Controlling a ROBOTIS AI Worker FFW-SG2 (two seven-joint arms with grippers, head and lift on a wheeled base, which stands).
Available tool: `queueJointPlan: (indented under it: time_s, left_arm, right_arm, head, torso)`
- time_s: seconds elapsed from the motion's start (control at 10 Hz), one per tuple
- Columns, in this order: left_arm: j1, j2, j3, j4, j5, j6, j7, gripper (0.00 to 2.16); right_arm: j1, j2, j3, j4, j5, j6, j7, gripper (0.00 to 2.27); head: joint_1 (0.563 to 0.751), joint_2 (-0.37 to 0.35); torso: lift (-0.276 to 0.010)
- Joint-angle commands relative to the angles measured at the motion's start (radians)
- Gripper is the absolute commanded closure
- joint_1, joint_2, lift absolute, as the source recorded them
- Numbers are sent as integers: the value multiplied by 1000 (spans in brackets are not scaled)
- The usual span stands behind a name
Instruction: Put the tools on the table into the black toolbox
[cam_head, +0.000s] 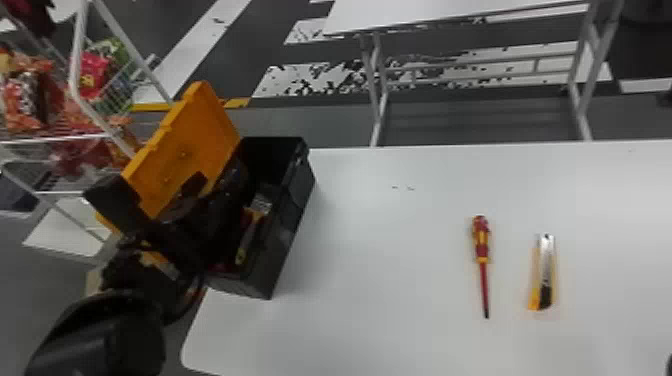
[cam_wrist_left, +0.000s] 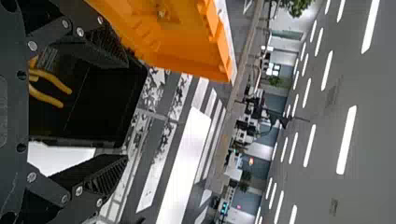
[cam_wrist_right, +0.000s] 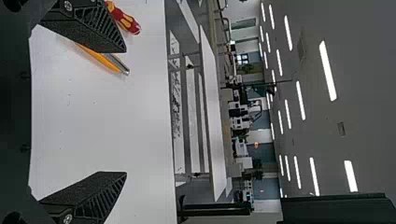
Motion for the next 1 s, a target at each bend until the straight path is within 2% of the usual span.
queueJointPlan:
  time_s: [0.0, 0.1, 0.3, 0.5, 0.7, 0.9]
  left_arm:
    - [78, -34, -106, -37, -47, -141, -10, 29]
    - [109, -46, -174, -36, -92, -230, -1, 29]
    - [159, -59, -310, 1, -189, -411, 59, 29]
    - [207, -59, -391, 39, -244, -542, 82, 29]
    - [254, -56, -428, 65, -261, -650, 90, 33]
    - [283, -48, -462, 108, -276, -727, 91, 33]
  right_arm:
    - [0, 0, 0, -7, 0, 0, 0, 76]
    - [2, 2, 2, -15, 0, 0, 0, 76]
    - [2, 9, 8, -44, 0, 12, 0, 80]
    - [0, 15, 17, -85, 0, 71, -1, 80]
    - [-9, 26, 25, -133, 1, 187, -8, 80]
    - [-29, 34, 52, -191, 8, 362, -41, 90]
  head:
    - [695, 283]
    - [695, 239]
    - [695, 150]
    - [695, 104]
    - [695, 69]
    - [695, 66]
  torso:
    - [-75]
    - [-75]
    - [-75]
    - [-75]
    - [-75]
    - [-75]
